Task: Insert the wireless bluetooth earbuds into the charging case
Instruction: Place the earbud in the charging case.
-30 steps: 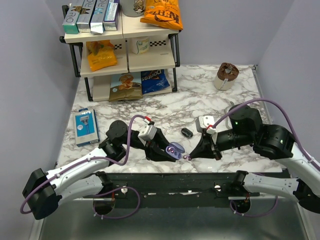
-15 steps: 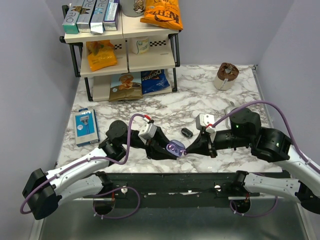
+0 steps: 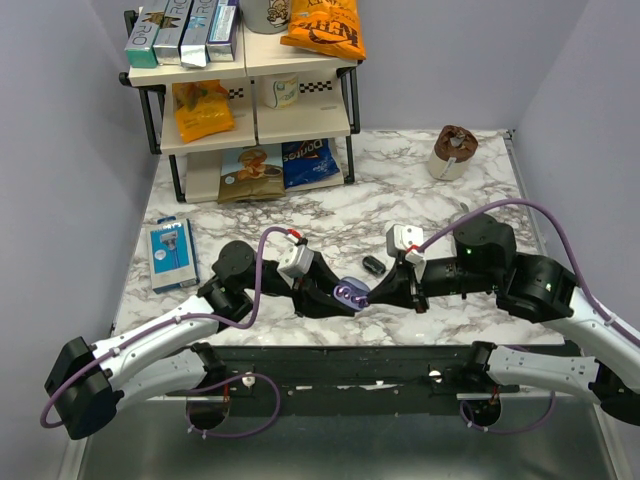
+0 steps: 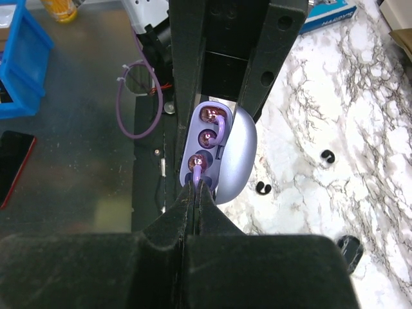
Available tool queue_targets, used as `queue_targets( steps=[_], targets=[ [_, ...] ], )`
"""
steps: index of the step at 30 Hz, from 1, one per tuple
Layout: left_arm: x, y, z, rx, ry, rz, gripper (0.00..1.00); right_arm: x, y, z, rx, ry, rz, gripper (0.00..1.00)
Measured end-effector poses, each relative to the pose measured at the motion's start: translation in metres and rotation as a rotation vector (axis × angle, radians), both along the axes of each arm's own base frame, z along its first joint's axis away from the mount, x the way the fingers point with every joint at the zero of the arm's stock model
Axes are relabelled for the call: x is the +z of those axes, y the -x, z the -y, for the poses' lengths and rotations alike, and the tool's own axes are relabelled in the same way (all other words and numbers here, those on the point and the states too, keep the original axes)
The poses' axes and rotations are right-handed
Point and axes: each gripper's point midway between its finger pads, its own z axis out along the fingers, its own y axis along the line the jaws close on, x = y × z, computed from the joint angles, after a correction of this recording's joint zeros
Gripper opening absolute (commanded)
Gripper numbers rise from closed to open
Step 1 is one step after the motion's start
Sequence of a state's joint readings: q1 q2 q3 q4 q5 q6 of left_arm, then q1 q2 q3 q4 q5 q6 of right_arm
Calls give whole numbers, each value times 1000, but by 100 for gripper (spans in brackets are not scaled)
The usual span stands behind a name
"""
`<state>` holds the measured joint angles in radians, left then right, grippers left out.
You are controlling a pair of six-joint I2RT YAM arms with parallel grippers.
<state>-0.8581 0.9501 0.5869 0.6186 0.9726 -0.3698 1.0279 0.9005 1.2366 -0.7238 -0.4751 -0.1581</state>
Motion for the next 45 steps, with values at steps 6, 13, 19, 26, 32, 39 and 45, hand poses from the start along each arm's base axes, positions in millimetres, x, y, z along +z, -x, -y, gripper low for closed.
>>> queue_targets(
  steps=[6, 13, 19, 26, 32, 39, 45],
  targets=[
    [-1, -3, 1, 17, 1, -2, 0, 1, -3, -2, -8, -8, 9, 1],
    [-1, -4, 1, 23, 1, -2, 0, 0, -2, -3, -7, -8, 10, 1],
    [-2, -5, 1, 31, -4, -6, 0, -5, -3, -4, -7, 1, 5, 1],
    [-4, -5, 1, 33, -11, -9, 0, -8, -1, -4, -5, 6, 4, 1],
    [-4, -6, 1, 42, -8, -9, 0, -8, -3, -3, -15, 9, 9, 1],
    [-2, -8, 1, 55, -1, -1, 0, -8, -5, -2, -30, 9, 16, 1],
    [-3, -9, 1, 62, -1, -1, 0, -8, -6, -2, -35, 11, 18, 9]
  ],
)
